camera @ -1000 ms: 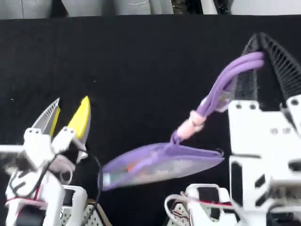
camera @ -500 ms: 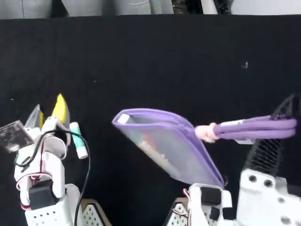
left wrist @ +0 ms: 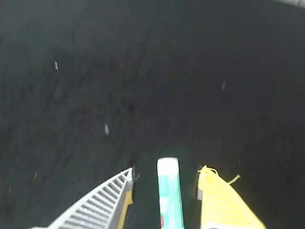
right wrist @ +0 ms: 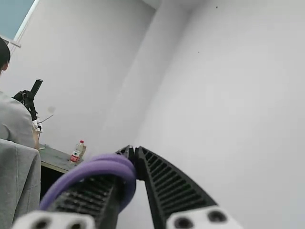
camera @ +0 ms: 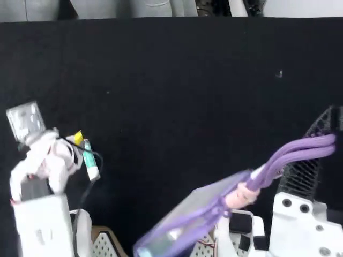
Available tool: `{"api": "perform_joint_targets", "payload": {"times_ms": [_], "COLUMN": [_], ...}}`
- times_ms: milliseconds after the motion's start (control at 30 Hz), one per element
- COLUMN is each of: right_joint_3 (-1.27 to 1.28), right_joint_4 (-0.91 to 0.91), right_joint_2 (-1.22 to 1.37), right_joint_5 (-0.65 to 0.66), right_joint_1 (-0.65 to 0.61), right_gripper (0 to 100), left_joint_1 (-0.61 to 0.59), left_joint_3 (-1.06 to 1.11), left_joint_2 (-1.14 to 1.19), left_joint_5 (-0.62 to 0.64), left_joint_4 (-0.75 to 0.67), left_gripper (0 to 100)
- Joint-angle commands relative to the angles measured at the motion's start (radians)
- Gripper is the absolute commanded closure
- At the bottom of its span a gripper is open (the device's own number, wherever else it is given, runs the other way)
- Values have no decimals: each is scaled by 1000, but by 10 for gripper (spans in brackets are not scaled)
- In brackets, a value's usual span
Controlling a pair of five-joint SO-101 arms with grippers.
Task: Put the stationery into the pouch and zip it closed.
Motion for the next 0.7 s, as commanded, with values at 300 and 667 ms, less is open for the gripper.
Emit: {"api": "perform_joint_targets", "payload": {"times_ms": [300, 667], "right_joint_3": [-16, -25], "right_joint_4": [-44, -41], "right_joint_2": [205, 206], "right_joint_5": [2, 8], "right_joint_1": [12, 12], "right_gripper": [987, 987], "left_joint_1": [88, 145], "left_joint_3": [-461, -338], "left_joint_2": [875, 885], "left_joint_5": [-12, -5], "left_joint_4": [87, -124], "left_gripper": [771, 771]}}
